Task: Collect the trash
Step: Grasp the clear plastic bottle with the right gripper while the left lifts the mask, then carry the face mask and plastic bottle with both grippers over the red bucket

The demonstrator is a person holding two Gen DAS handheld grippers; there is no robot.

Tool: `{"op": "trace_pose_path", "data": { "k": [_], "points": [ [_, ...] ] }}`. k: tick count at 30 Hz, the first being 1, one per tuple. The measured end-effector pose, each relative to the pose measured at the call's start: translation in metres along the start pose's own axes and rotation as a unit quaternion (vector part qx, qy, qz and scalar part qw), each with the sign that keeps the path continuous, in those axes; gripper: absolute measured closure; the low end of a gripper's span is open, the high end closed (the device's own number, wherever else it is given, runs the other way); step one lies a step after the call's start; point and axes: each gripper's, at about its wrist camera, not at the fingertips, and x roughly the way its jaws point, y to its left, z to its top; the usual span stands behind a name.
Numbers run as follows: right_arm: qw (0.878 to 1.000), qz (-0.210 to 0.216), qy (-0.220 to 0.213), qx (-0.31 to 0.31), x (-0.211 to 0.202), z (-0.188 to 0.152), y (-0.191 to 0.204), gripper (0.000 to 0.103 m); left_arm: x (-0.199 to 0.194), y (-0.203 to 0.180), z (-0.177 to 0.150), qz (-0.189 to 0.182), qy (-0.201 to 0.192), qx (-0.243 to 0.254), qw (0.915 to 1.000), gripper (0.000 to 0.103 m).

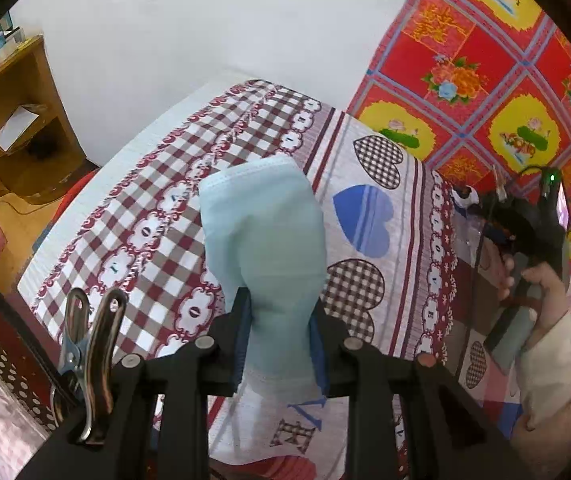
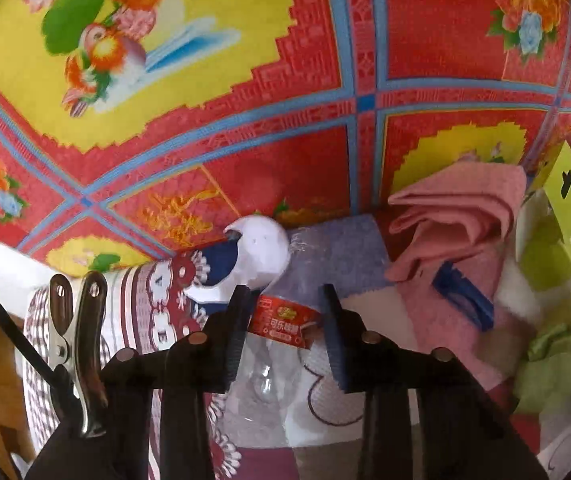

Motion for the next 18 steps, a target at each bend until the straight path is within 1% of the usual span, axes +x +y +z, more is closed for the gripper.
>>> {"op": "trace_pose_path", "data": {
  "k": [4, 8, 13, 18],
  "points": [
    [1.0, 0.02, 0.009, -0.019, -0.005, -0.014, 0.003, 0.068, -0.003, 0.006, 0.001, -0.004, -0.004, -0.002, 1.0, 0.075],
    [0.997, 0.041, 0.013, -0.061, -0.019, -0.035, 0.014, 0.068, -0.008, 0.012, 0.002, -0.007, -0.007, -0.001, 1.0, 0.075],
    [0.99, 0.071, 0.024, -0.118, -0.043, -0.071, 0.043, 0.068, -0.017, 0.025, 0.003, -0.006, -0.01, -0.007, 0.9999, 0.075],
    [0.979, 0.11, 0.024, -0.173, -0.072, -0.105, 0.087, 0.068, -0.032, 0.046, 0.002, -0.006, -0.025, -0.013, 0.9996, 0.076]
  ]
}}
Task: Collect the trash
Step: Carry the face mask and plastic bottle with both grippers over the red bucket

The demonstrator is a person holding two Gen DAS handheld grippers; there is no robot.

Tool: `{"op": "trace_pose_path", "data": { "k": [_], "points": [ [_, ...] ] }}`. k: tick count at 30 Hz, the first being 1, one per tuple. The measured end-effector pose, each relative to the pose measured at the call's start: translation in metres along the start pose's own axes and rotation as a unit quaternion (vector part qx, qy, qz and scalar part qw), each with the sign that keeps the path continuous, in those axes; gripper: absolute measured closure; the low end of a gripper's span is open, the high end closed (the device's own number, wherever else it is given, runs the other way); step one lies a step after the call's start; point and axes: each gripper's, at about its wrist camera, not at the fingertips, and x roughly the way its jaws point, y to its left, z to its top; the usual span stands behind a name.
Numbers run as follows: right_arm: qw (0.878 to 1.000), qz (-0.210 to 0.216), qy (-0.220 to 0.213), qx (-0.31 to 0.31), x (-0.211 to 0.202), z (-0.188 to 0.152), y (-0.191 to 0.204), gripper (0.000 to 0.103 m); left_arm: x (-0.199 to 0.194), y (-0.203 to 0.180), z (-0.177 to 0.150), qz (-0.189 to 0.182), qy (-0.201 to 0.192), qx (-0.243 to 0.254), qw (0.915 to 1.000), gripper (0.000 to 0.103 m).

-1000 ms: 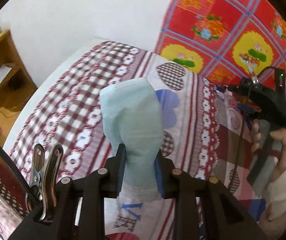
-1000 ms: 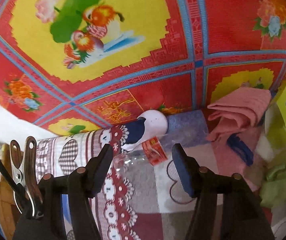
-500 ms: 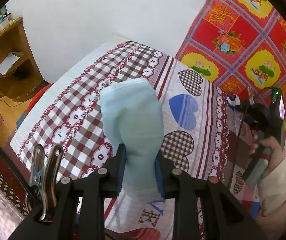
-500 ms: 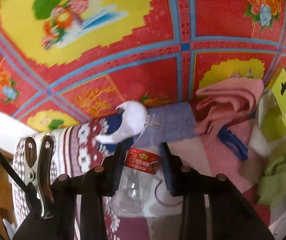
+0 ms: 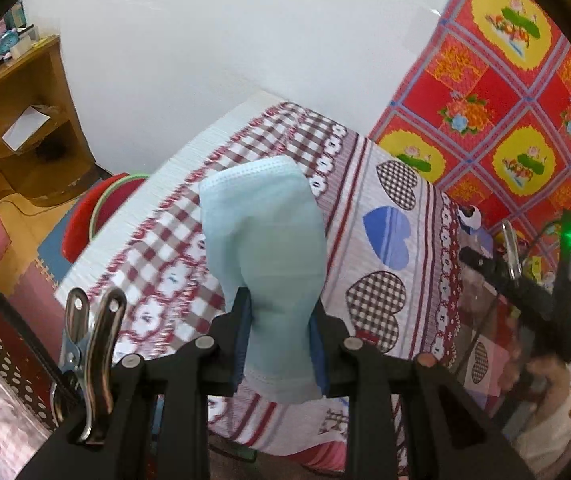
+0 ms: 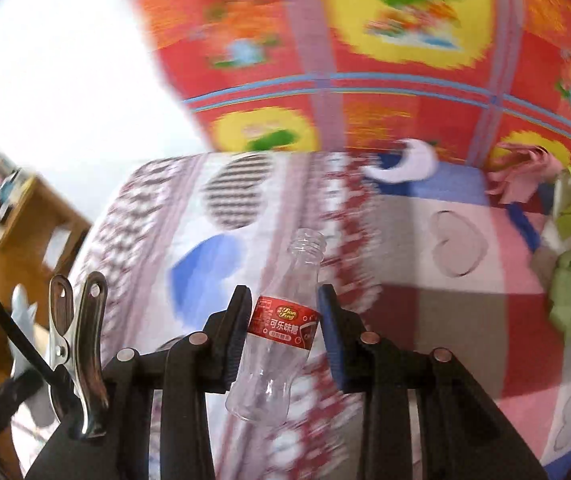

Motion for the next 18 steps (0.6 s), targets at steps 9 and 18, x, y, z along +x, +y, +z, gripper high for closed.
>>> {"op": "trace_pose_path", "data": {
  "k": [9, 18],
  "points": [
    [0.995, 0.057, 0.028, -0.073, -0.006, -0.027, 0.098, 0.068, -0.023, 0.059, -0.009, -0.007, -0.015, -0.041, 0.999, 0.076],
    [0.987, 0.088, 0.042, -0.13, -0.019, -0.057, 0.18, 0.068, -0.047, 0.135, -0.02, 0.014, -0.027, -0.074, 0.9968, 0.076]
  ]
}}
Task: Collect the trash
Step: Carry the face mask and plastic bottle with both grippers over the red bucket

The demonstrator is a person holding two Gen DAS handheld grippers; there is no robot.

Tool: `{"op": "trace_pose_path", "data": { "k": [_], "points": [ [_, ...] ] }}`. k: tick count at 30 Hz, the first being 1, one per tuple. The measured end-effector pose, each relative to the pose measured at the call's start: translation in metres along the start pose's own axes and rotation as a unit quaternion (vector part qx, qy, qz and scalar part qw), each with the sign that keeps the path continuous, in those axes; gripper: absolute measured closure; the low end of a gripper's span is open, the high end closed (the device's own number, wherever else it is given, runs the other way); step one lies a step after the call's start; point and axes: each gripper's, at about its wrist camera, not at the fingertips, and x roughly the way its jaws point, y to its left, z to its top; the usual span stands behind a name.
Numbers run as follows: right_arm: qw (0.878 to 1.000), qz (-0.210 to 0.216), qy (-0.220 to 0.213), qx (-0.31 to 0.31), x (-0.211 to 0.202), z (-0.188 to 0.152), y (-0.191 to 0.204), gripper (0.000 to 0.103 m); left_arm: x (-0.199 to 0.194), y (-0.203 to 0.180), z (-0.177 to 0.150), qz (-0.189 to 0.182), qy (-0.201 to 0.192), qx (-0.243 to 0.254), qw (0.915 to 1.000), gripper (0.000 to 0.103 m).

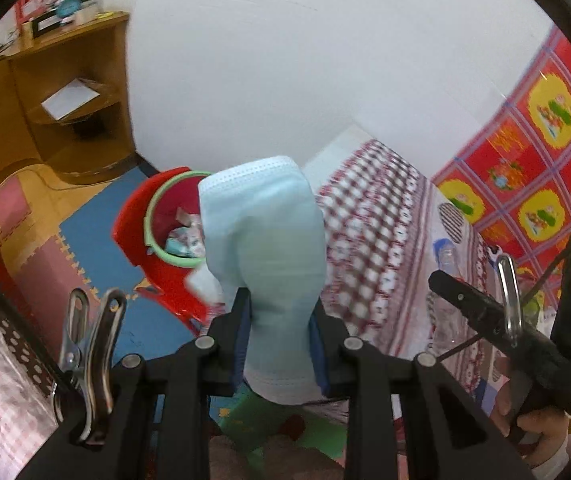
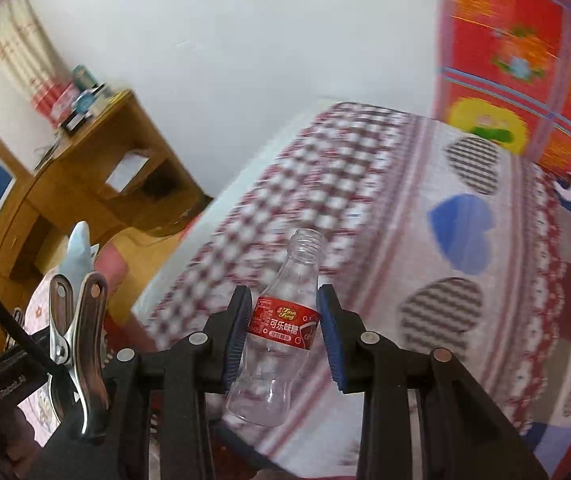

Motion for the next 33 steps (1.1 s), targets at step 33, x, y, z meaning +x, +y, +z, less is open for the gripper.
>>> {"op": "trace_pose_path", "data": {
  "k": [33],
  "points": [
    [0.979, 0.098, 0.047, -0.17, 0.116, 0.09, 0.173, 0.068, 0.019, 0.16, 0.074, 0.053, -0.025, -0.105, 0.9927, 0.076]
  ]
}}
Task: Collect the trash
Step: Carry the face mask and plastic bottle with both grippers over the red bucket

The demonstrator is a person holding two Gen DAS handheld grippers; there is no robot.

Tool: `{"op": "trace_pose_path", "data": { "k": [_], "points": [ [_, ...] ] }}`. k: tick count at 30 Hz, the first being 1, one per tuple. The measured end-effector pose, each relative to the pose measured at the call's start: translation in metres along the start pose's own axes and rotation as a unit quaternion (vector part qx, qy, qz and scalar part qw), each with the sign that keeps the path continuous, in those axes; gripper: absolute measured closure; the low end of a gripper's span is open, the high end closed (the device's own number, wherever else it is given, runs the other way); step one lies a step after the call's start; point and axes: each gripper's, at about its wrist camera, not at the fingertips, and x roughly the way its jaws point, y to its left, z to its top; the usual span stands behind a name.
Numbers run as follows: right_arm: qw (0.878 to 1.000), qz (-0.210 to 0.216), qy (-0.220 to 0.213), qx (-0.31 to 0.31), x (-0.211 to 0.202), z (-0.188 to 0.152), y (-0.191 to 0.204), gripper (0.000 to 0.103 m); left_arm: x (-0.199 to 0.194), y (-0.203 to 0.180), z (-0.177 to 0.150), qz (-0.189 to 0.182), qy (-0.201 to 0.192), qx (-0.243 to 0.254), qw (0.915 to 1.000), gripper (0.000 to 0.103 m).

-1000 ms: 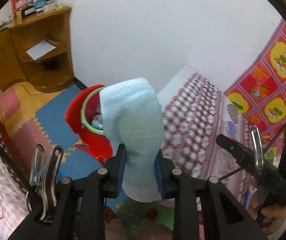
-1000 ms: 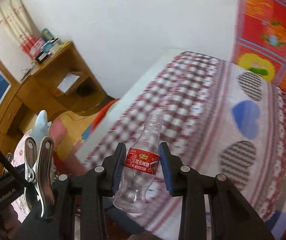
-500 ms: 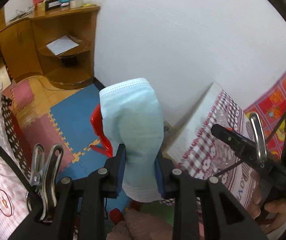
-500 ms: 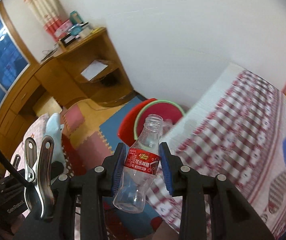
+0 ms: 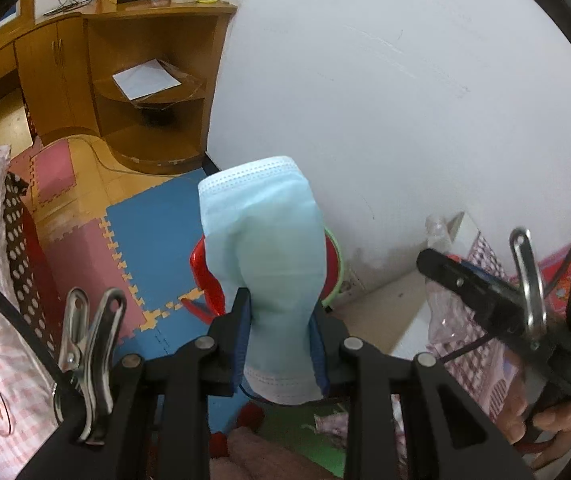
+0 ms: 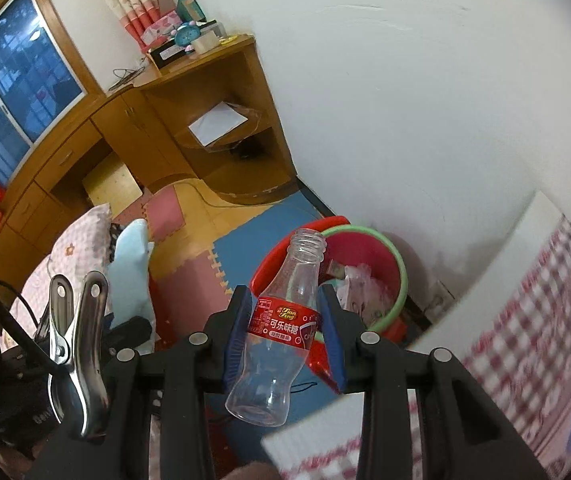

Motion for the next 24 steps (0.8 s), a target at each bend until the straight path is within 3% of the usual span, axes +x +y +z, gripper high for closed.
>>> {"op": "trace_pose_path", "data": {
  "k": [8, 17, 24],
  "points": [
    [0.999, -0.013, 0.039, -0.008, 0.055, 0.025, -0.004, 0.068, 0.057, -0.006, 0.027, -0.019, 0.024, 0.01, 0.9995, 0.076],
    [0.99, -0.079, 0.113, -0.007, 0.131, 0.048, -0.026, 0.068, 0.145, 0.0, 0.051, -0.049, 0.08, 0.012, 0.9955, 0.076],
    [0.983, -0.093, 0.159, 0.006, 0.184, 0.061, -0.042, 0.068, 0.206, -0.001, 0.057, -0.04, 0.119, 0.036, 0.9915, 0.076]
  ]
}}
